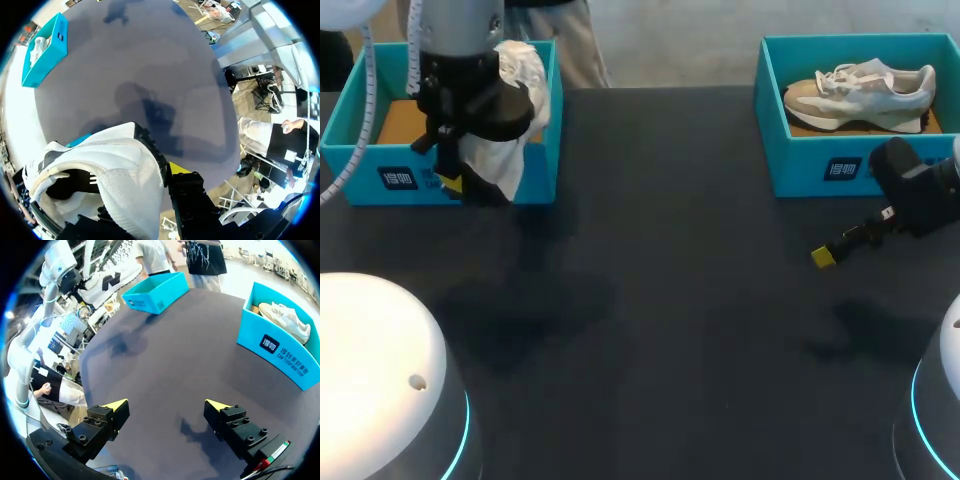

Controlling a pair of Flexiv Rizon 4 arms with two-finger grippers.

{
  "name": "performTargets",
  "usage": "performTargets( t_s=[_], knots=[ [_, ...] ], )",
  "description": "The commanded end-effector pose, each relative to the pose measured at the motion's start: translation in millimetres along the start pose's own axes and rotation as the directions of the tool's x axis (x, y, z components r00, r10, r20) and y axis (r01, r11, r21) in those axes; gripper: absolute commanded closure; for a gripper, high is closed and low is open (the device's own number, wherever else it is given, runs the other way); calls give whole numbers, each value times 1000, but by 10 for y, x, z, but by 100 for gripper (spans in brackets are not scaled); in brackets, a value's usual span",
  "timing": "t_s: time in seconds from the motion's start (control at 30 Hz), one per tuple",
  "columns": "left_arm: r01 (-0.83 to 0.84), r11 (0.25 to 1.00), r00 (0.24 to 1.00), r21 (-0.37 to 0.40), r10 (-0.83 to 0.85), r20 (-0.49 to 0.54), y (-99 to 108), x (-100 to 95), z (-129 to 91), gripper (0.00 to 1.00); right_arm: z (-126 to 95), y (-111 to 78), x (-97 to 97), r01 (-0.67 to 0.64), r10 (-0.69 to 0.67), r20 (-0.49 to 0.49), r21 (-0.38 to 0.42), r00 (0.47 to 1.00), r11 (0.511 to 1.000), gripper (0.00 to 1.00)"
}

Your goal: Take the shoe out of the shoebox, open the shoe tongue, remove and reinsert the insole, then place the shoe into the shoebox

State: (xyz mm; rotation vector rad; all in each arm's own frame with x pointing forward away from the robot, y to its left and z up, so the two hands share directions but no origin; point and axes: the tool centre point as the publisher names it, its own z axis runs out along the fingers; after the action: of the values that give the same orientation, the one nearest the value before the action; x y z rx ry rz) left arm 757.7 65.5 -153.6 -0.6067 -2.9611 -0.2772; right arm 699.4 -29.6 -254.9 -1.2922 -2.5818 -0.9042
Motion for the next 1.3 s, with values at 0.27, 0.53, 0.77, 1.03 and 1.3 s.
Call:
performTargets(
  t_s=[0.27, 0.53, 0.77, 1.03, 1.3],
  knots=[
    [22, 1000, 999, -19, -21, 28, 552, 136, 19, 100, 4, -4, 3, 0, 0, 1, 0, 1000, 1000, 0],
    [72, 997, 997, -7, -71, 18, 1035, 143, 75, 100, 4, -4, 3, 0, 0, 1, 0, 1000, 1000, 0],
    [100, 995, 995, 2, -100, 13, 1407, 129, 139, 100, 4, -4, 3, 0, 0, 1, 0, 1000, 1000, 0],
    [78, 996, 996, -36, -77, 33, 1643, 83, 224, 100, 4, -4, 3, 0, 0, 1, 0, 1000, 1000, 0],
    [7, 1000, 999, -13, -7, 45, 1871, -7, 335, 100, 4, -4, 3, 0, 0, 1, 0, 1000, 1000, 0]
  ],
)
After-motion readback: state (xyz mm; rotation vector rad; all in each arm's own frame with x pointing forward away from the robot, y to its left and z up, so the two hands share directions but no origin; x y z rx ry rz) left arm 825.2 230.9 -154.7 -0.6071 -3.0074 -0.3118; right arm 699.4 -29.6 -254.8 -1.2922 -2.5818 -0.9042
